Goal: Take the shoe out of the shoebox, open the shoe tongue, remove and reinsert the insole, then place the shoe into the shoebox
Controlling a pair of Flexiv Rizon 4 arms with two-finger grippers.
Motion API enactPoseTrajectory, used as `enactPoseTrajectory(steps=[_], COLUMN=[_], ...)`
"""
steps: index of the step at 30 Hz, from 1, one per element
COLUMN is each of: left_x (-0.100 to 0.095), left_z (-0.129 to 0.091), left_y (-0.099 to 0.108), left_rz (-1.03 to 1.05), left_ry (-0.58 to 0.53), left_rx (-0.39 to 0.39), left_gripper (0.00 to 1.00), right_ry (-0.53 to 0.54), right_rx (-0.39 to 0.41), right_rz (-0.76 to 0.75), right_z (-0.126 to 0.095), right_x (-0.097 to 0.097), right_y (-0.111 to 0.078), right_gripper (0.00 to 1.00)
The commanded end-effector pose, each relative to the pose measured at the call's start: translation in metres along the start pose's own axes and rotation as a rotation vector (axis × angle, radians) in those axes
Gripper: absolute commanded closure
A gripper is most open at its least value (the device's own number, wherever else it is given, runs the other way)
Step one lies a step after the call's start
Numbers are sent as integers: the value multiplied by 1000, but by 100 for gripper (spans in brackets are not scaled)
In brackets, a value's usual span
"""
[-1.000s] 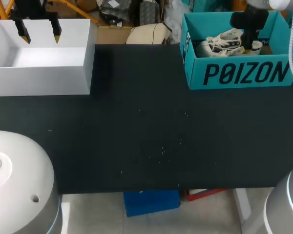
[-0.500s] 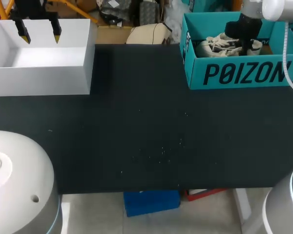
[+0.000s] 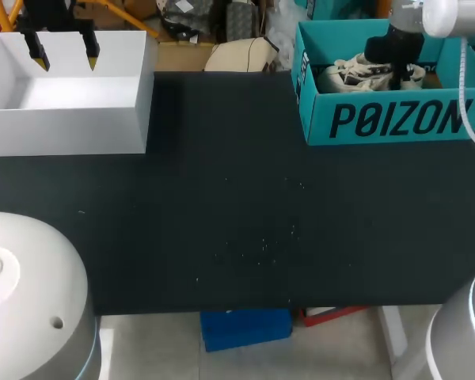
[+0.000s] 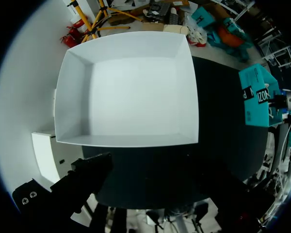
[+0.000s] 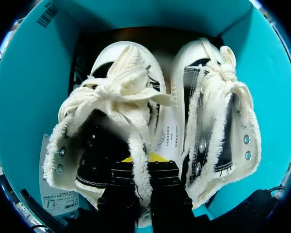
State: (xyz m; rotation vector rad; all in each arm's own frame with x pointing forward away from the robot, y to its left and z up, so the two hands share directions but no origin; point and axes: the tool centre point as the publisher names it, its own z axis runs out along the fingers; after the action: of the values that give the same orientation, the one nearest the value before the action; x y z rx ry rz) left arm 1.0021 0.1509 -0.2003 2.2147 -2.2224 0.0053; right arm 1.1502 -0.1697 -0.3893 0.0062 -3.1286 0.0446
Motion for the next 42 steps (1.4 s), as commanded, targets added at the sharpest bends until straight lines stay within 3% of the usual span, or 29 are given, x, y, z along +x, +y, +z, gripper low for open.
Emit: enactPoseTrajectory(steps=[1,13,19,24,31,35,42], left_x=[1,1,1,1,1,1,1], left_z=[0,0,0,0,0,0,0], left_y=[0,0,0,0,0,0,0], left_rz=[-2,-2,-2,-2,-2,-2,-2], left_ry=[-3,-3,-3,-3,-3,-3,-3], left_rx=[-2,-2,-2,-2,-2,-2,-2], left_gripper=[0,0,0,0,0,0,0], right_ry=[3,-78,-135,-159,-158,-155,-146], right_rx=[23,95,134,159,179,131,62], right_rz=[-3,42,40,48,54,66,71], right_z=[-45,-156,-213,-248,-262,-254,-215], right_x=[12,19,38,74,145,183,229], right_y=[1,-8,14,57,133,179,245], right_gripper=[100,100,100,100,100,100,100])
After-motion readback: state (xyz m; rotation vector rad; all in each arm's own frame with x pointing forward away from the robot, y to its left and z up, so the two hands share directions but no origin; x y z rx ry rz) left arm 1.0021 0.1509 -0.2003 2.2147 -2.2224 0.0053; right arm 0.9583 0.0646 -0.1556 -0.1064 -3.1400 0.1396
